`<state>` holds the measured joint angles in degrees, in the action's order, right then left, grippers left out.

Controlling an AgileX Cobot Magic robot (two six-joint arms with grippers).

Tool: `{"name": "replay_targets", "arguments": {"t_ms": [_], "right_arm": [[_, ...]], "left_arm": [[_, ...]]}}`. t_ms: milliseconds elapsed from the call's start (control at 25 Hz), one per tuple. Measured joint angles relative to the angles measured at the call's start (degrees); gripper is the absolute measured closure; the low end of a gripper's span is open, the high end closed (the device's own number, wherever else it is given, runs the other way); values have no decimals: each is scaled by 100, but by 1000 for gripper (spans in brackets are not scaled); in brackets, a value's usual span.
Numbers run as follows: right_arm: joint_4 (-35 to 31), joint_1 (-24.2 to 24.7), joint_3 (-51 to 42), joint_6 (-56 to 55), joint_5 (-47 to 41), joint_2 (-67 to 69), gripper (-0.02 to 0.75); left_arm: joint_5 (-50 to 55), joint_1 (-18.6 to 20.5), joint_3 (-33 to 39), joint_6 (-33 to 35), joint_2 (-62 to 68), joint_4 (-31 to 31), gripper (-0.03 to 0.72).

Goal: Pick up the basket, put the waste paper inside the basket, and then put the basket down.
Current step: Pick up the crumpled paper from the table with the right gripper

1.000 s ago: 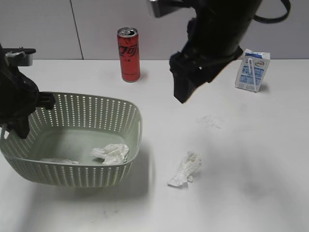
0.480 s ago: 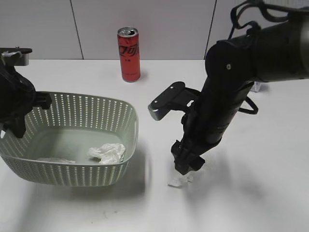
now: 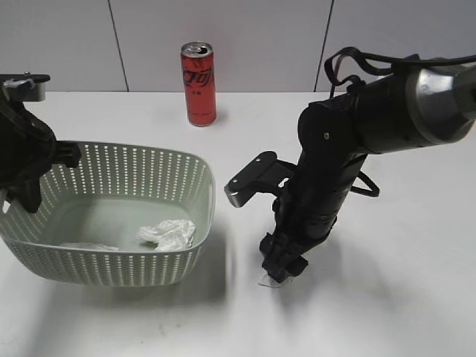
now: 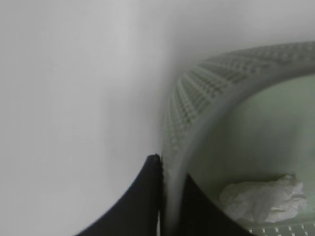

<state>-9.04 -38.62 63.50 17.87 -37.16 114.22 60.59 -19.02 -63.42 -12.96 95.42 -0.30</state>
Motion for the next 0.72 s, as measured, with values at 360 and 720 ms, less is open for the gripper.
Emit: {"name": "replay_targets", "arguments": {"t_ms": [360, 720], "right_arm": [[16, 0, 0, 12, 96, 18, 598], [-21, 0, -11, 12, -180, -640, 704]], "left_arm": [[0, 0, 0, 0, 0, -17, 683], [-11, 0, 0, 0, 0, -42, 683]]}}
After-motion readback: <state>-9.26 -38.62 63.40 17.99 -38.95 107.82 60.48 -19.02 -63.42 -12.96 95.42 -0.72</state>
